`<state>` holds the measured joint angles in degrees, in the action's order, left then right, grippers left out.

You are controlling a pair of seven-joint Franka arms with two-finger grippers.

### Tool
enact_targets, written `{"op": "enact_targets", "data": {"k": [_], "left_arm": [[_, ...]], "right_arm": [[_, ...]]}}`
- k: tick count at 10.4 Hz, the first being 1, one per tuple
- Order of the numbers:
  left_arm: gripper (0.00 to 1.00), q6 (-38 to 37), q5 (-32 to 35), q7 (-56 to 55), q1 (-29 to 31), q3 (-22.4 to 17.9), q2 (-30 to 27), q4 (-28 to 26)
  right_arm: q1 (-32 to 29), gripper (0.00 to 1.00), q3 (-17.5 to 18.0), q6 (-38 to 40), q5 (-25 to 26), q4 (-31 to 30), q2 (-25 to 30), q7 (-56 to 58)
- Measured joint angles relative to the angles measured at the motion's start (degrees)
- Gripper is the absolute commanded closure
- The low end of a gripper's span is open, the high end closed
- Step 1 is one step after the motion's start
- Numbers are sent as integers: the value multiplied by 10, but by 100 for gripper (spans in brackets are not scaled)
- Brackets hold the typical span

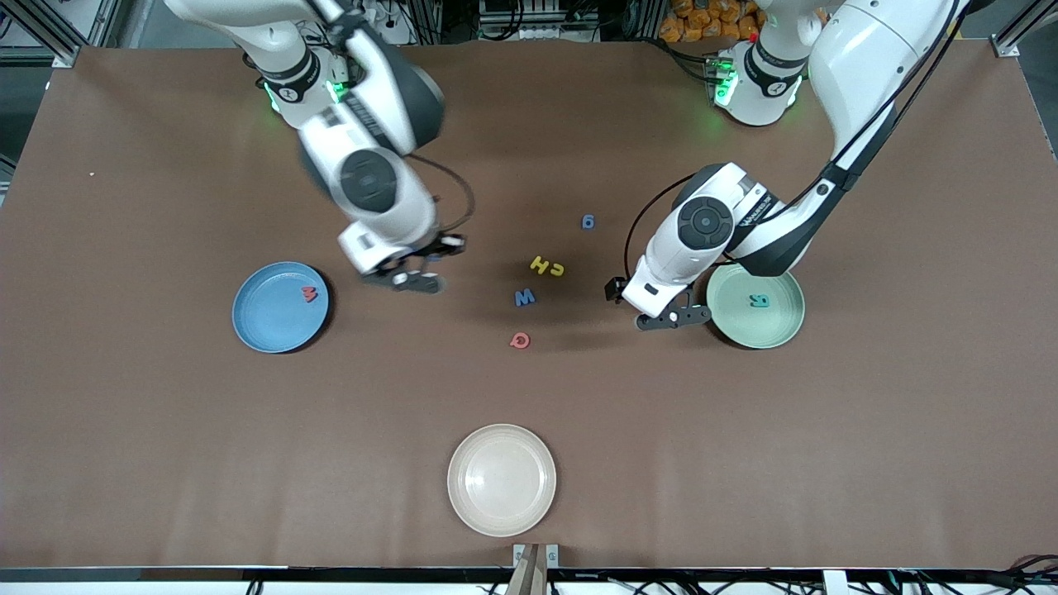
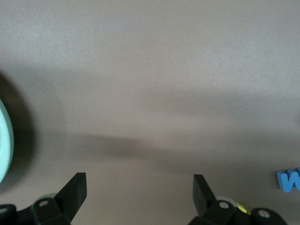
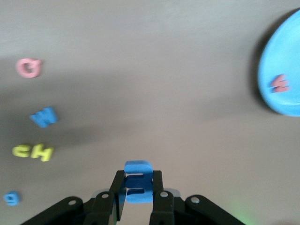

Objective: Sort upper and lower case letters into plates
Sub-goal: 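Carry the blue E with the right gripper over the blue plate, then release the blue E into the blue plate while the left gripper reaches the W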

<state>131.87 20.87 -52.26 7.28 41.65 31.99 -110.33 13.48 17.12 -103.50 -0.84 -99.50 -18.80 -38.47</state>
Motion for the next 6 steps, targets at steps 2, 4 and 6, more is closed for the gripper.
{"op": "enact_targets", "data": {"k": [2,4,6], "left_arm": [[0,0,0,-41,-21,0,3,7],[0,0,0,-115,-54,0,17,29],[0,0,0,-159,-91,-4,31,52]], "right_arm": [[-17,100,-60,28,-1,-12,9,91],[-30,100,-109,20,0,-51,23,164],[-61,100,-136,-29,0,-108,41,231]]}}
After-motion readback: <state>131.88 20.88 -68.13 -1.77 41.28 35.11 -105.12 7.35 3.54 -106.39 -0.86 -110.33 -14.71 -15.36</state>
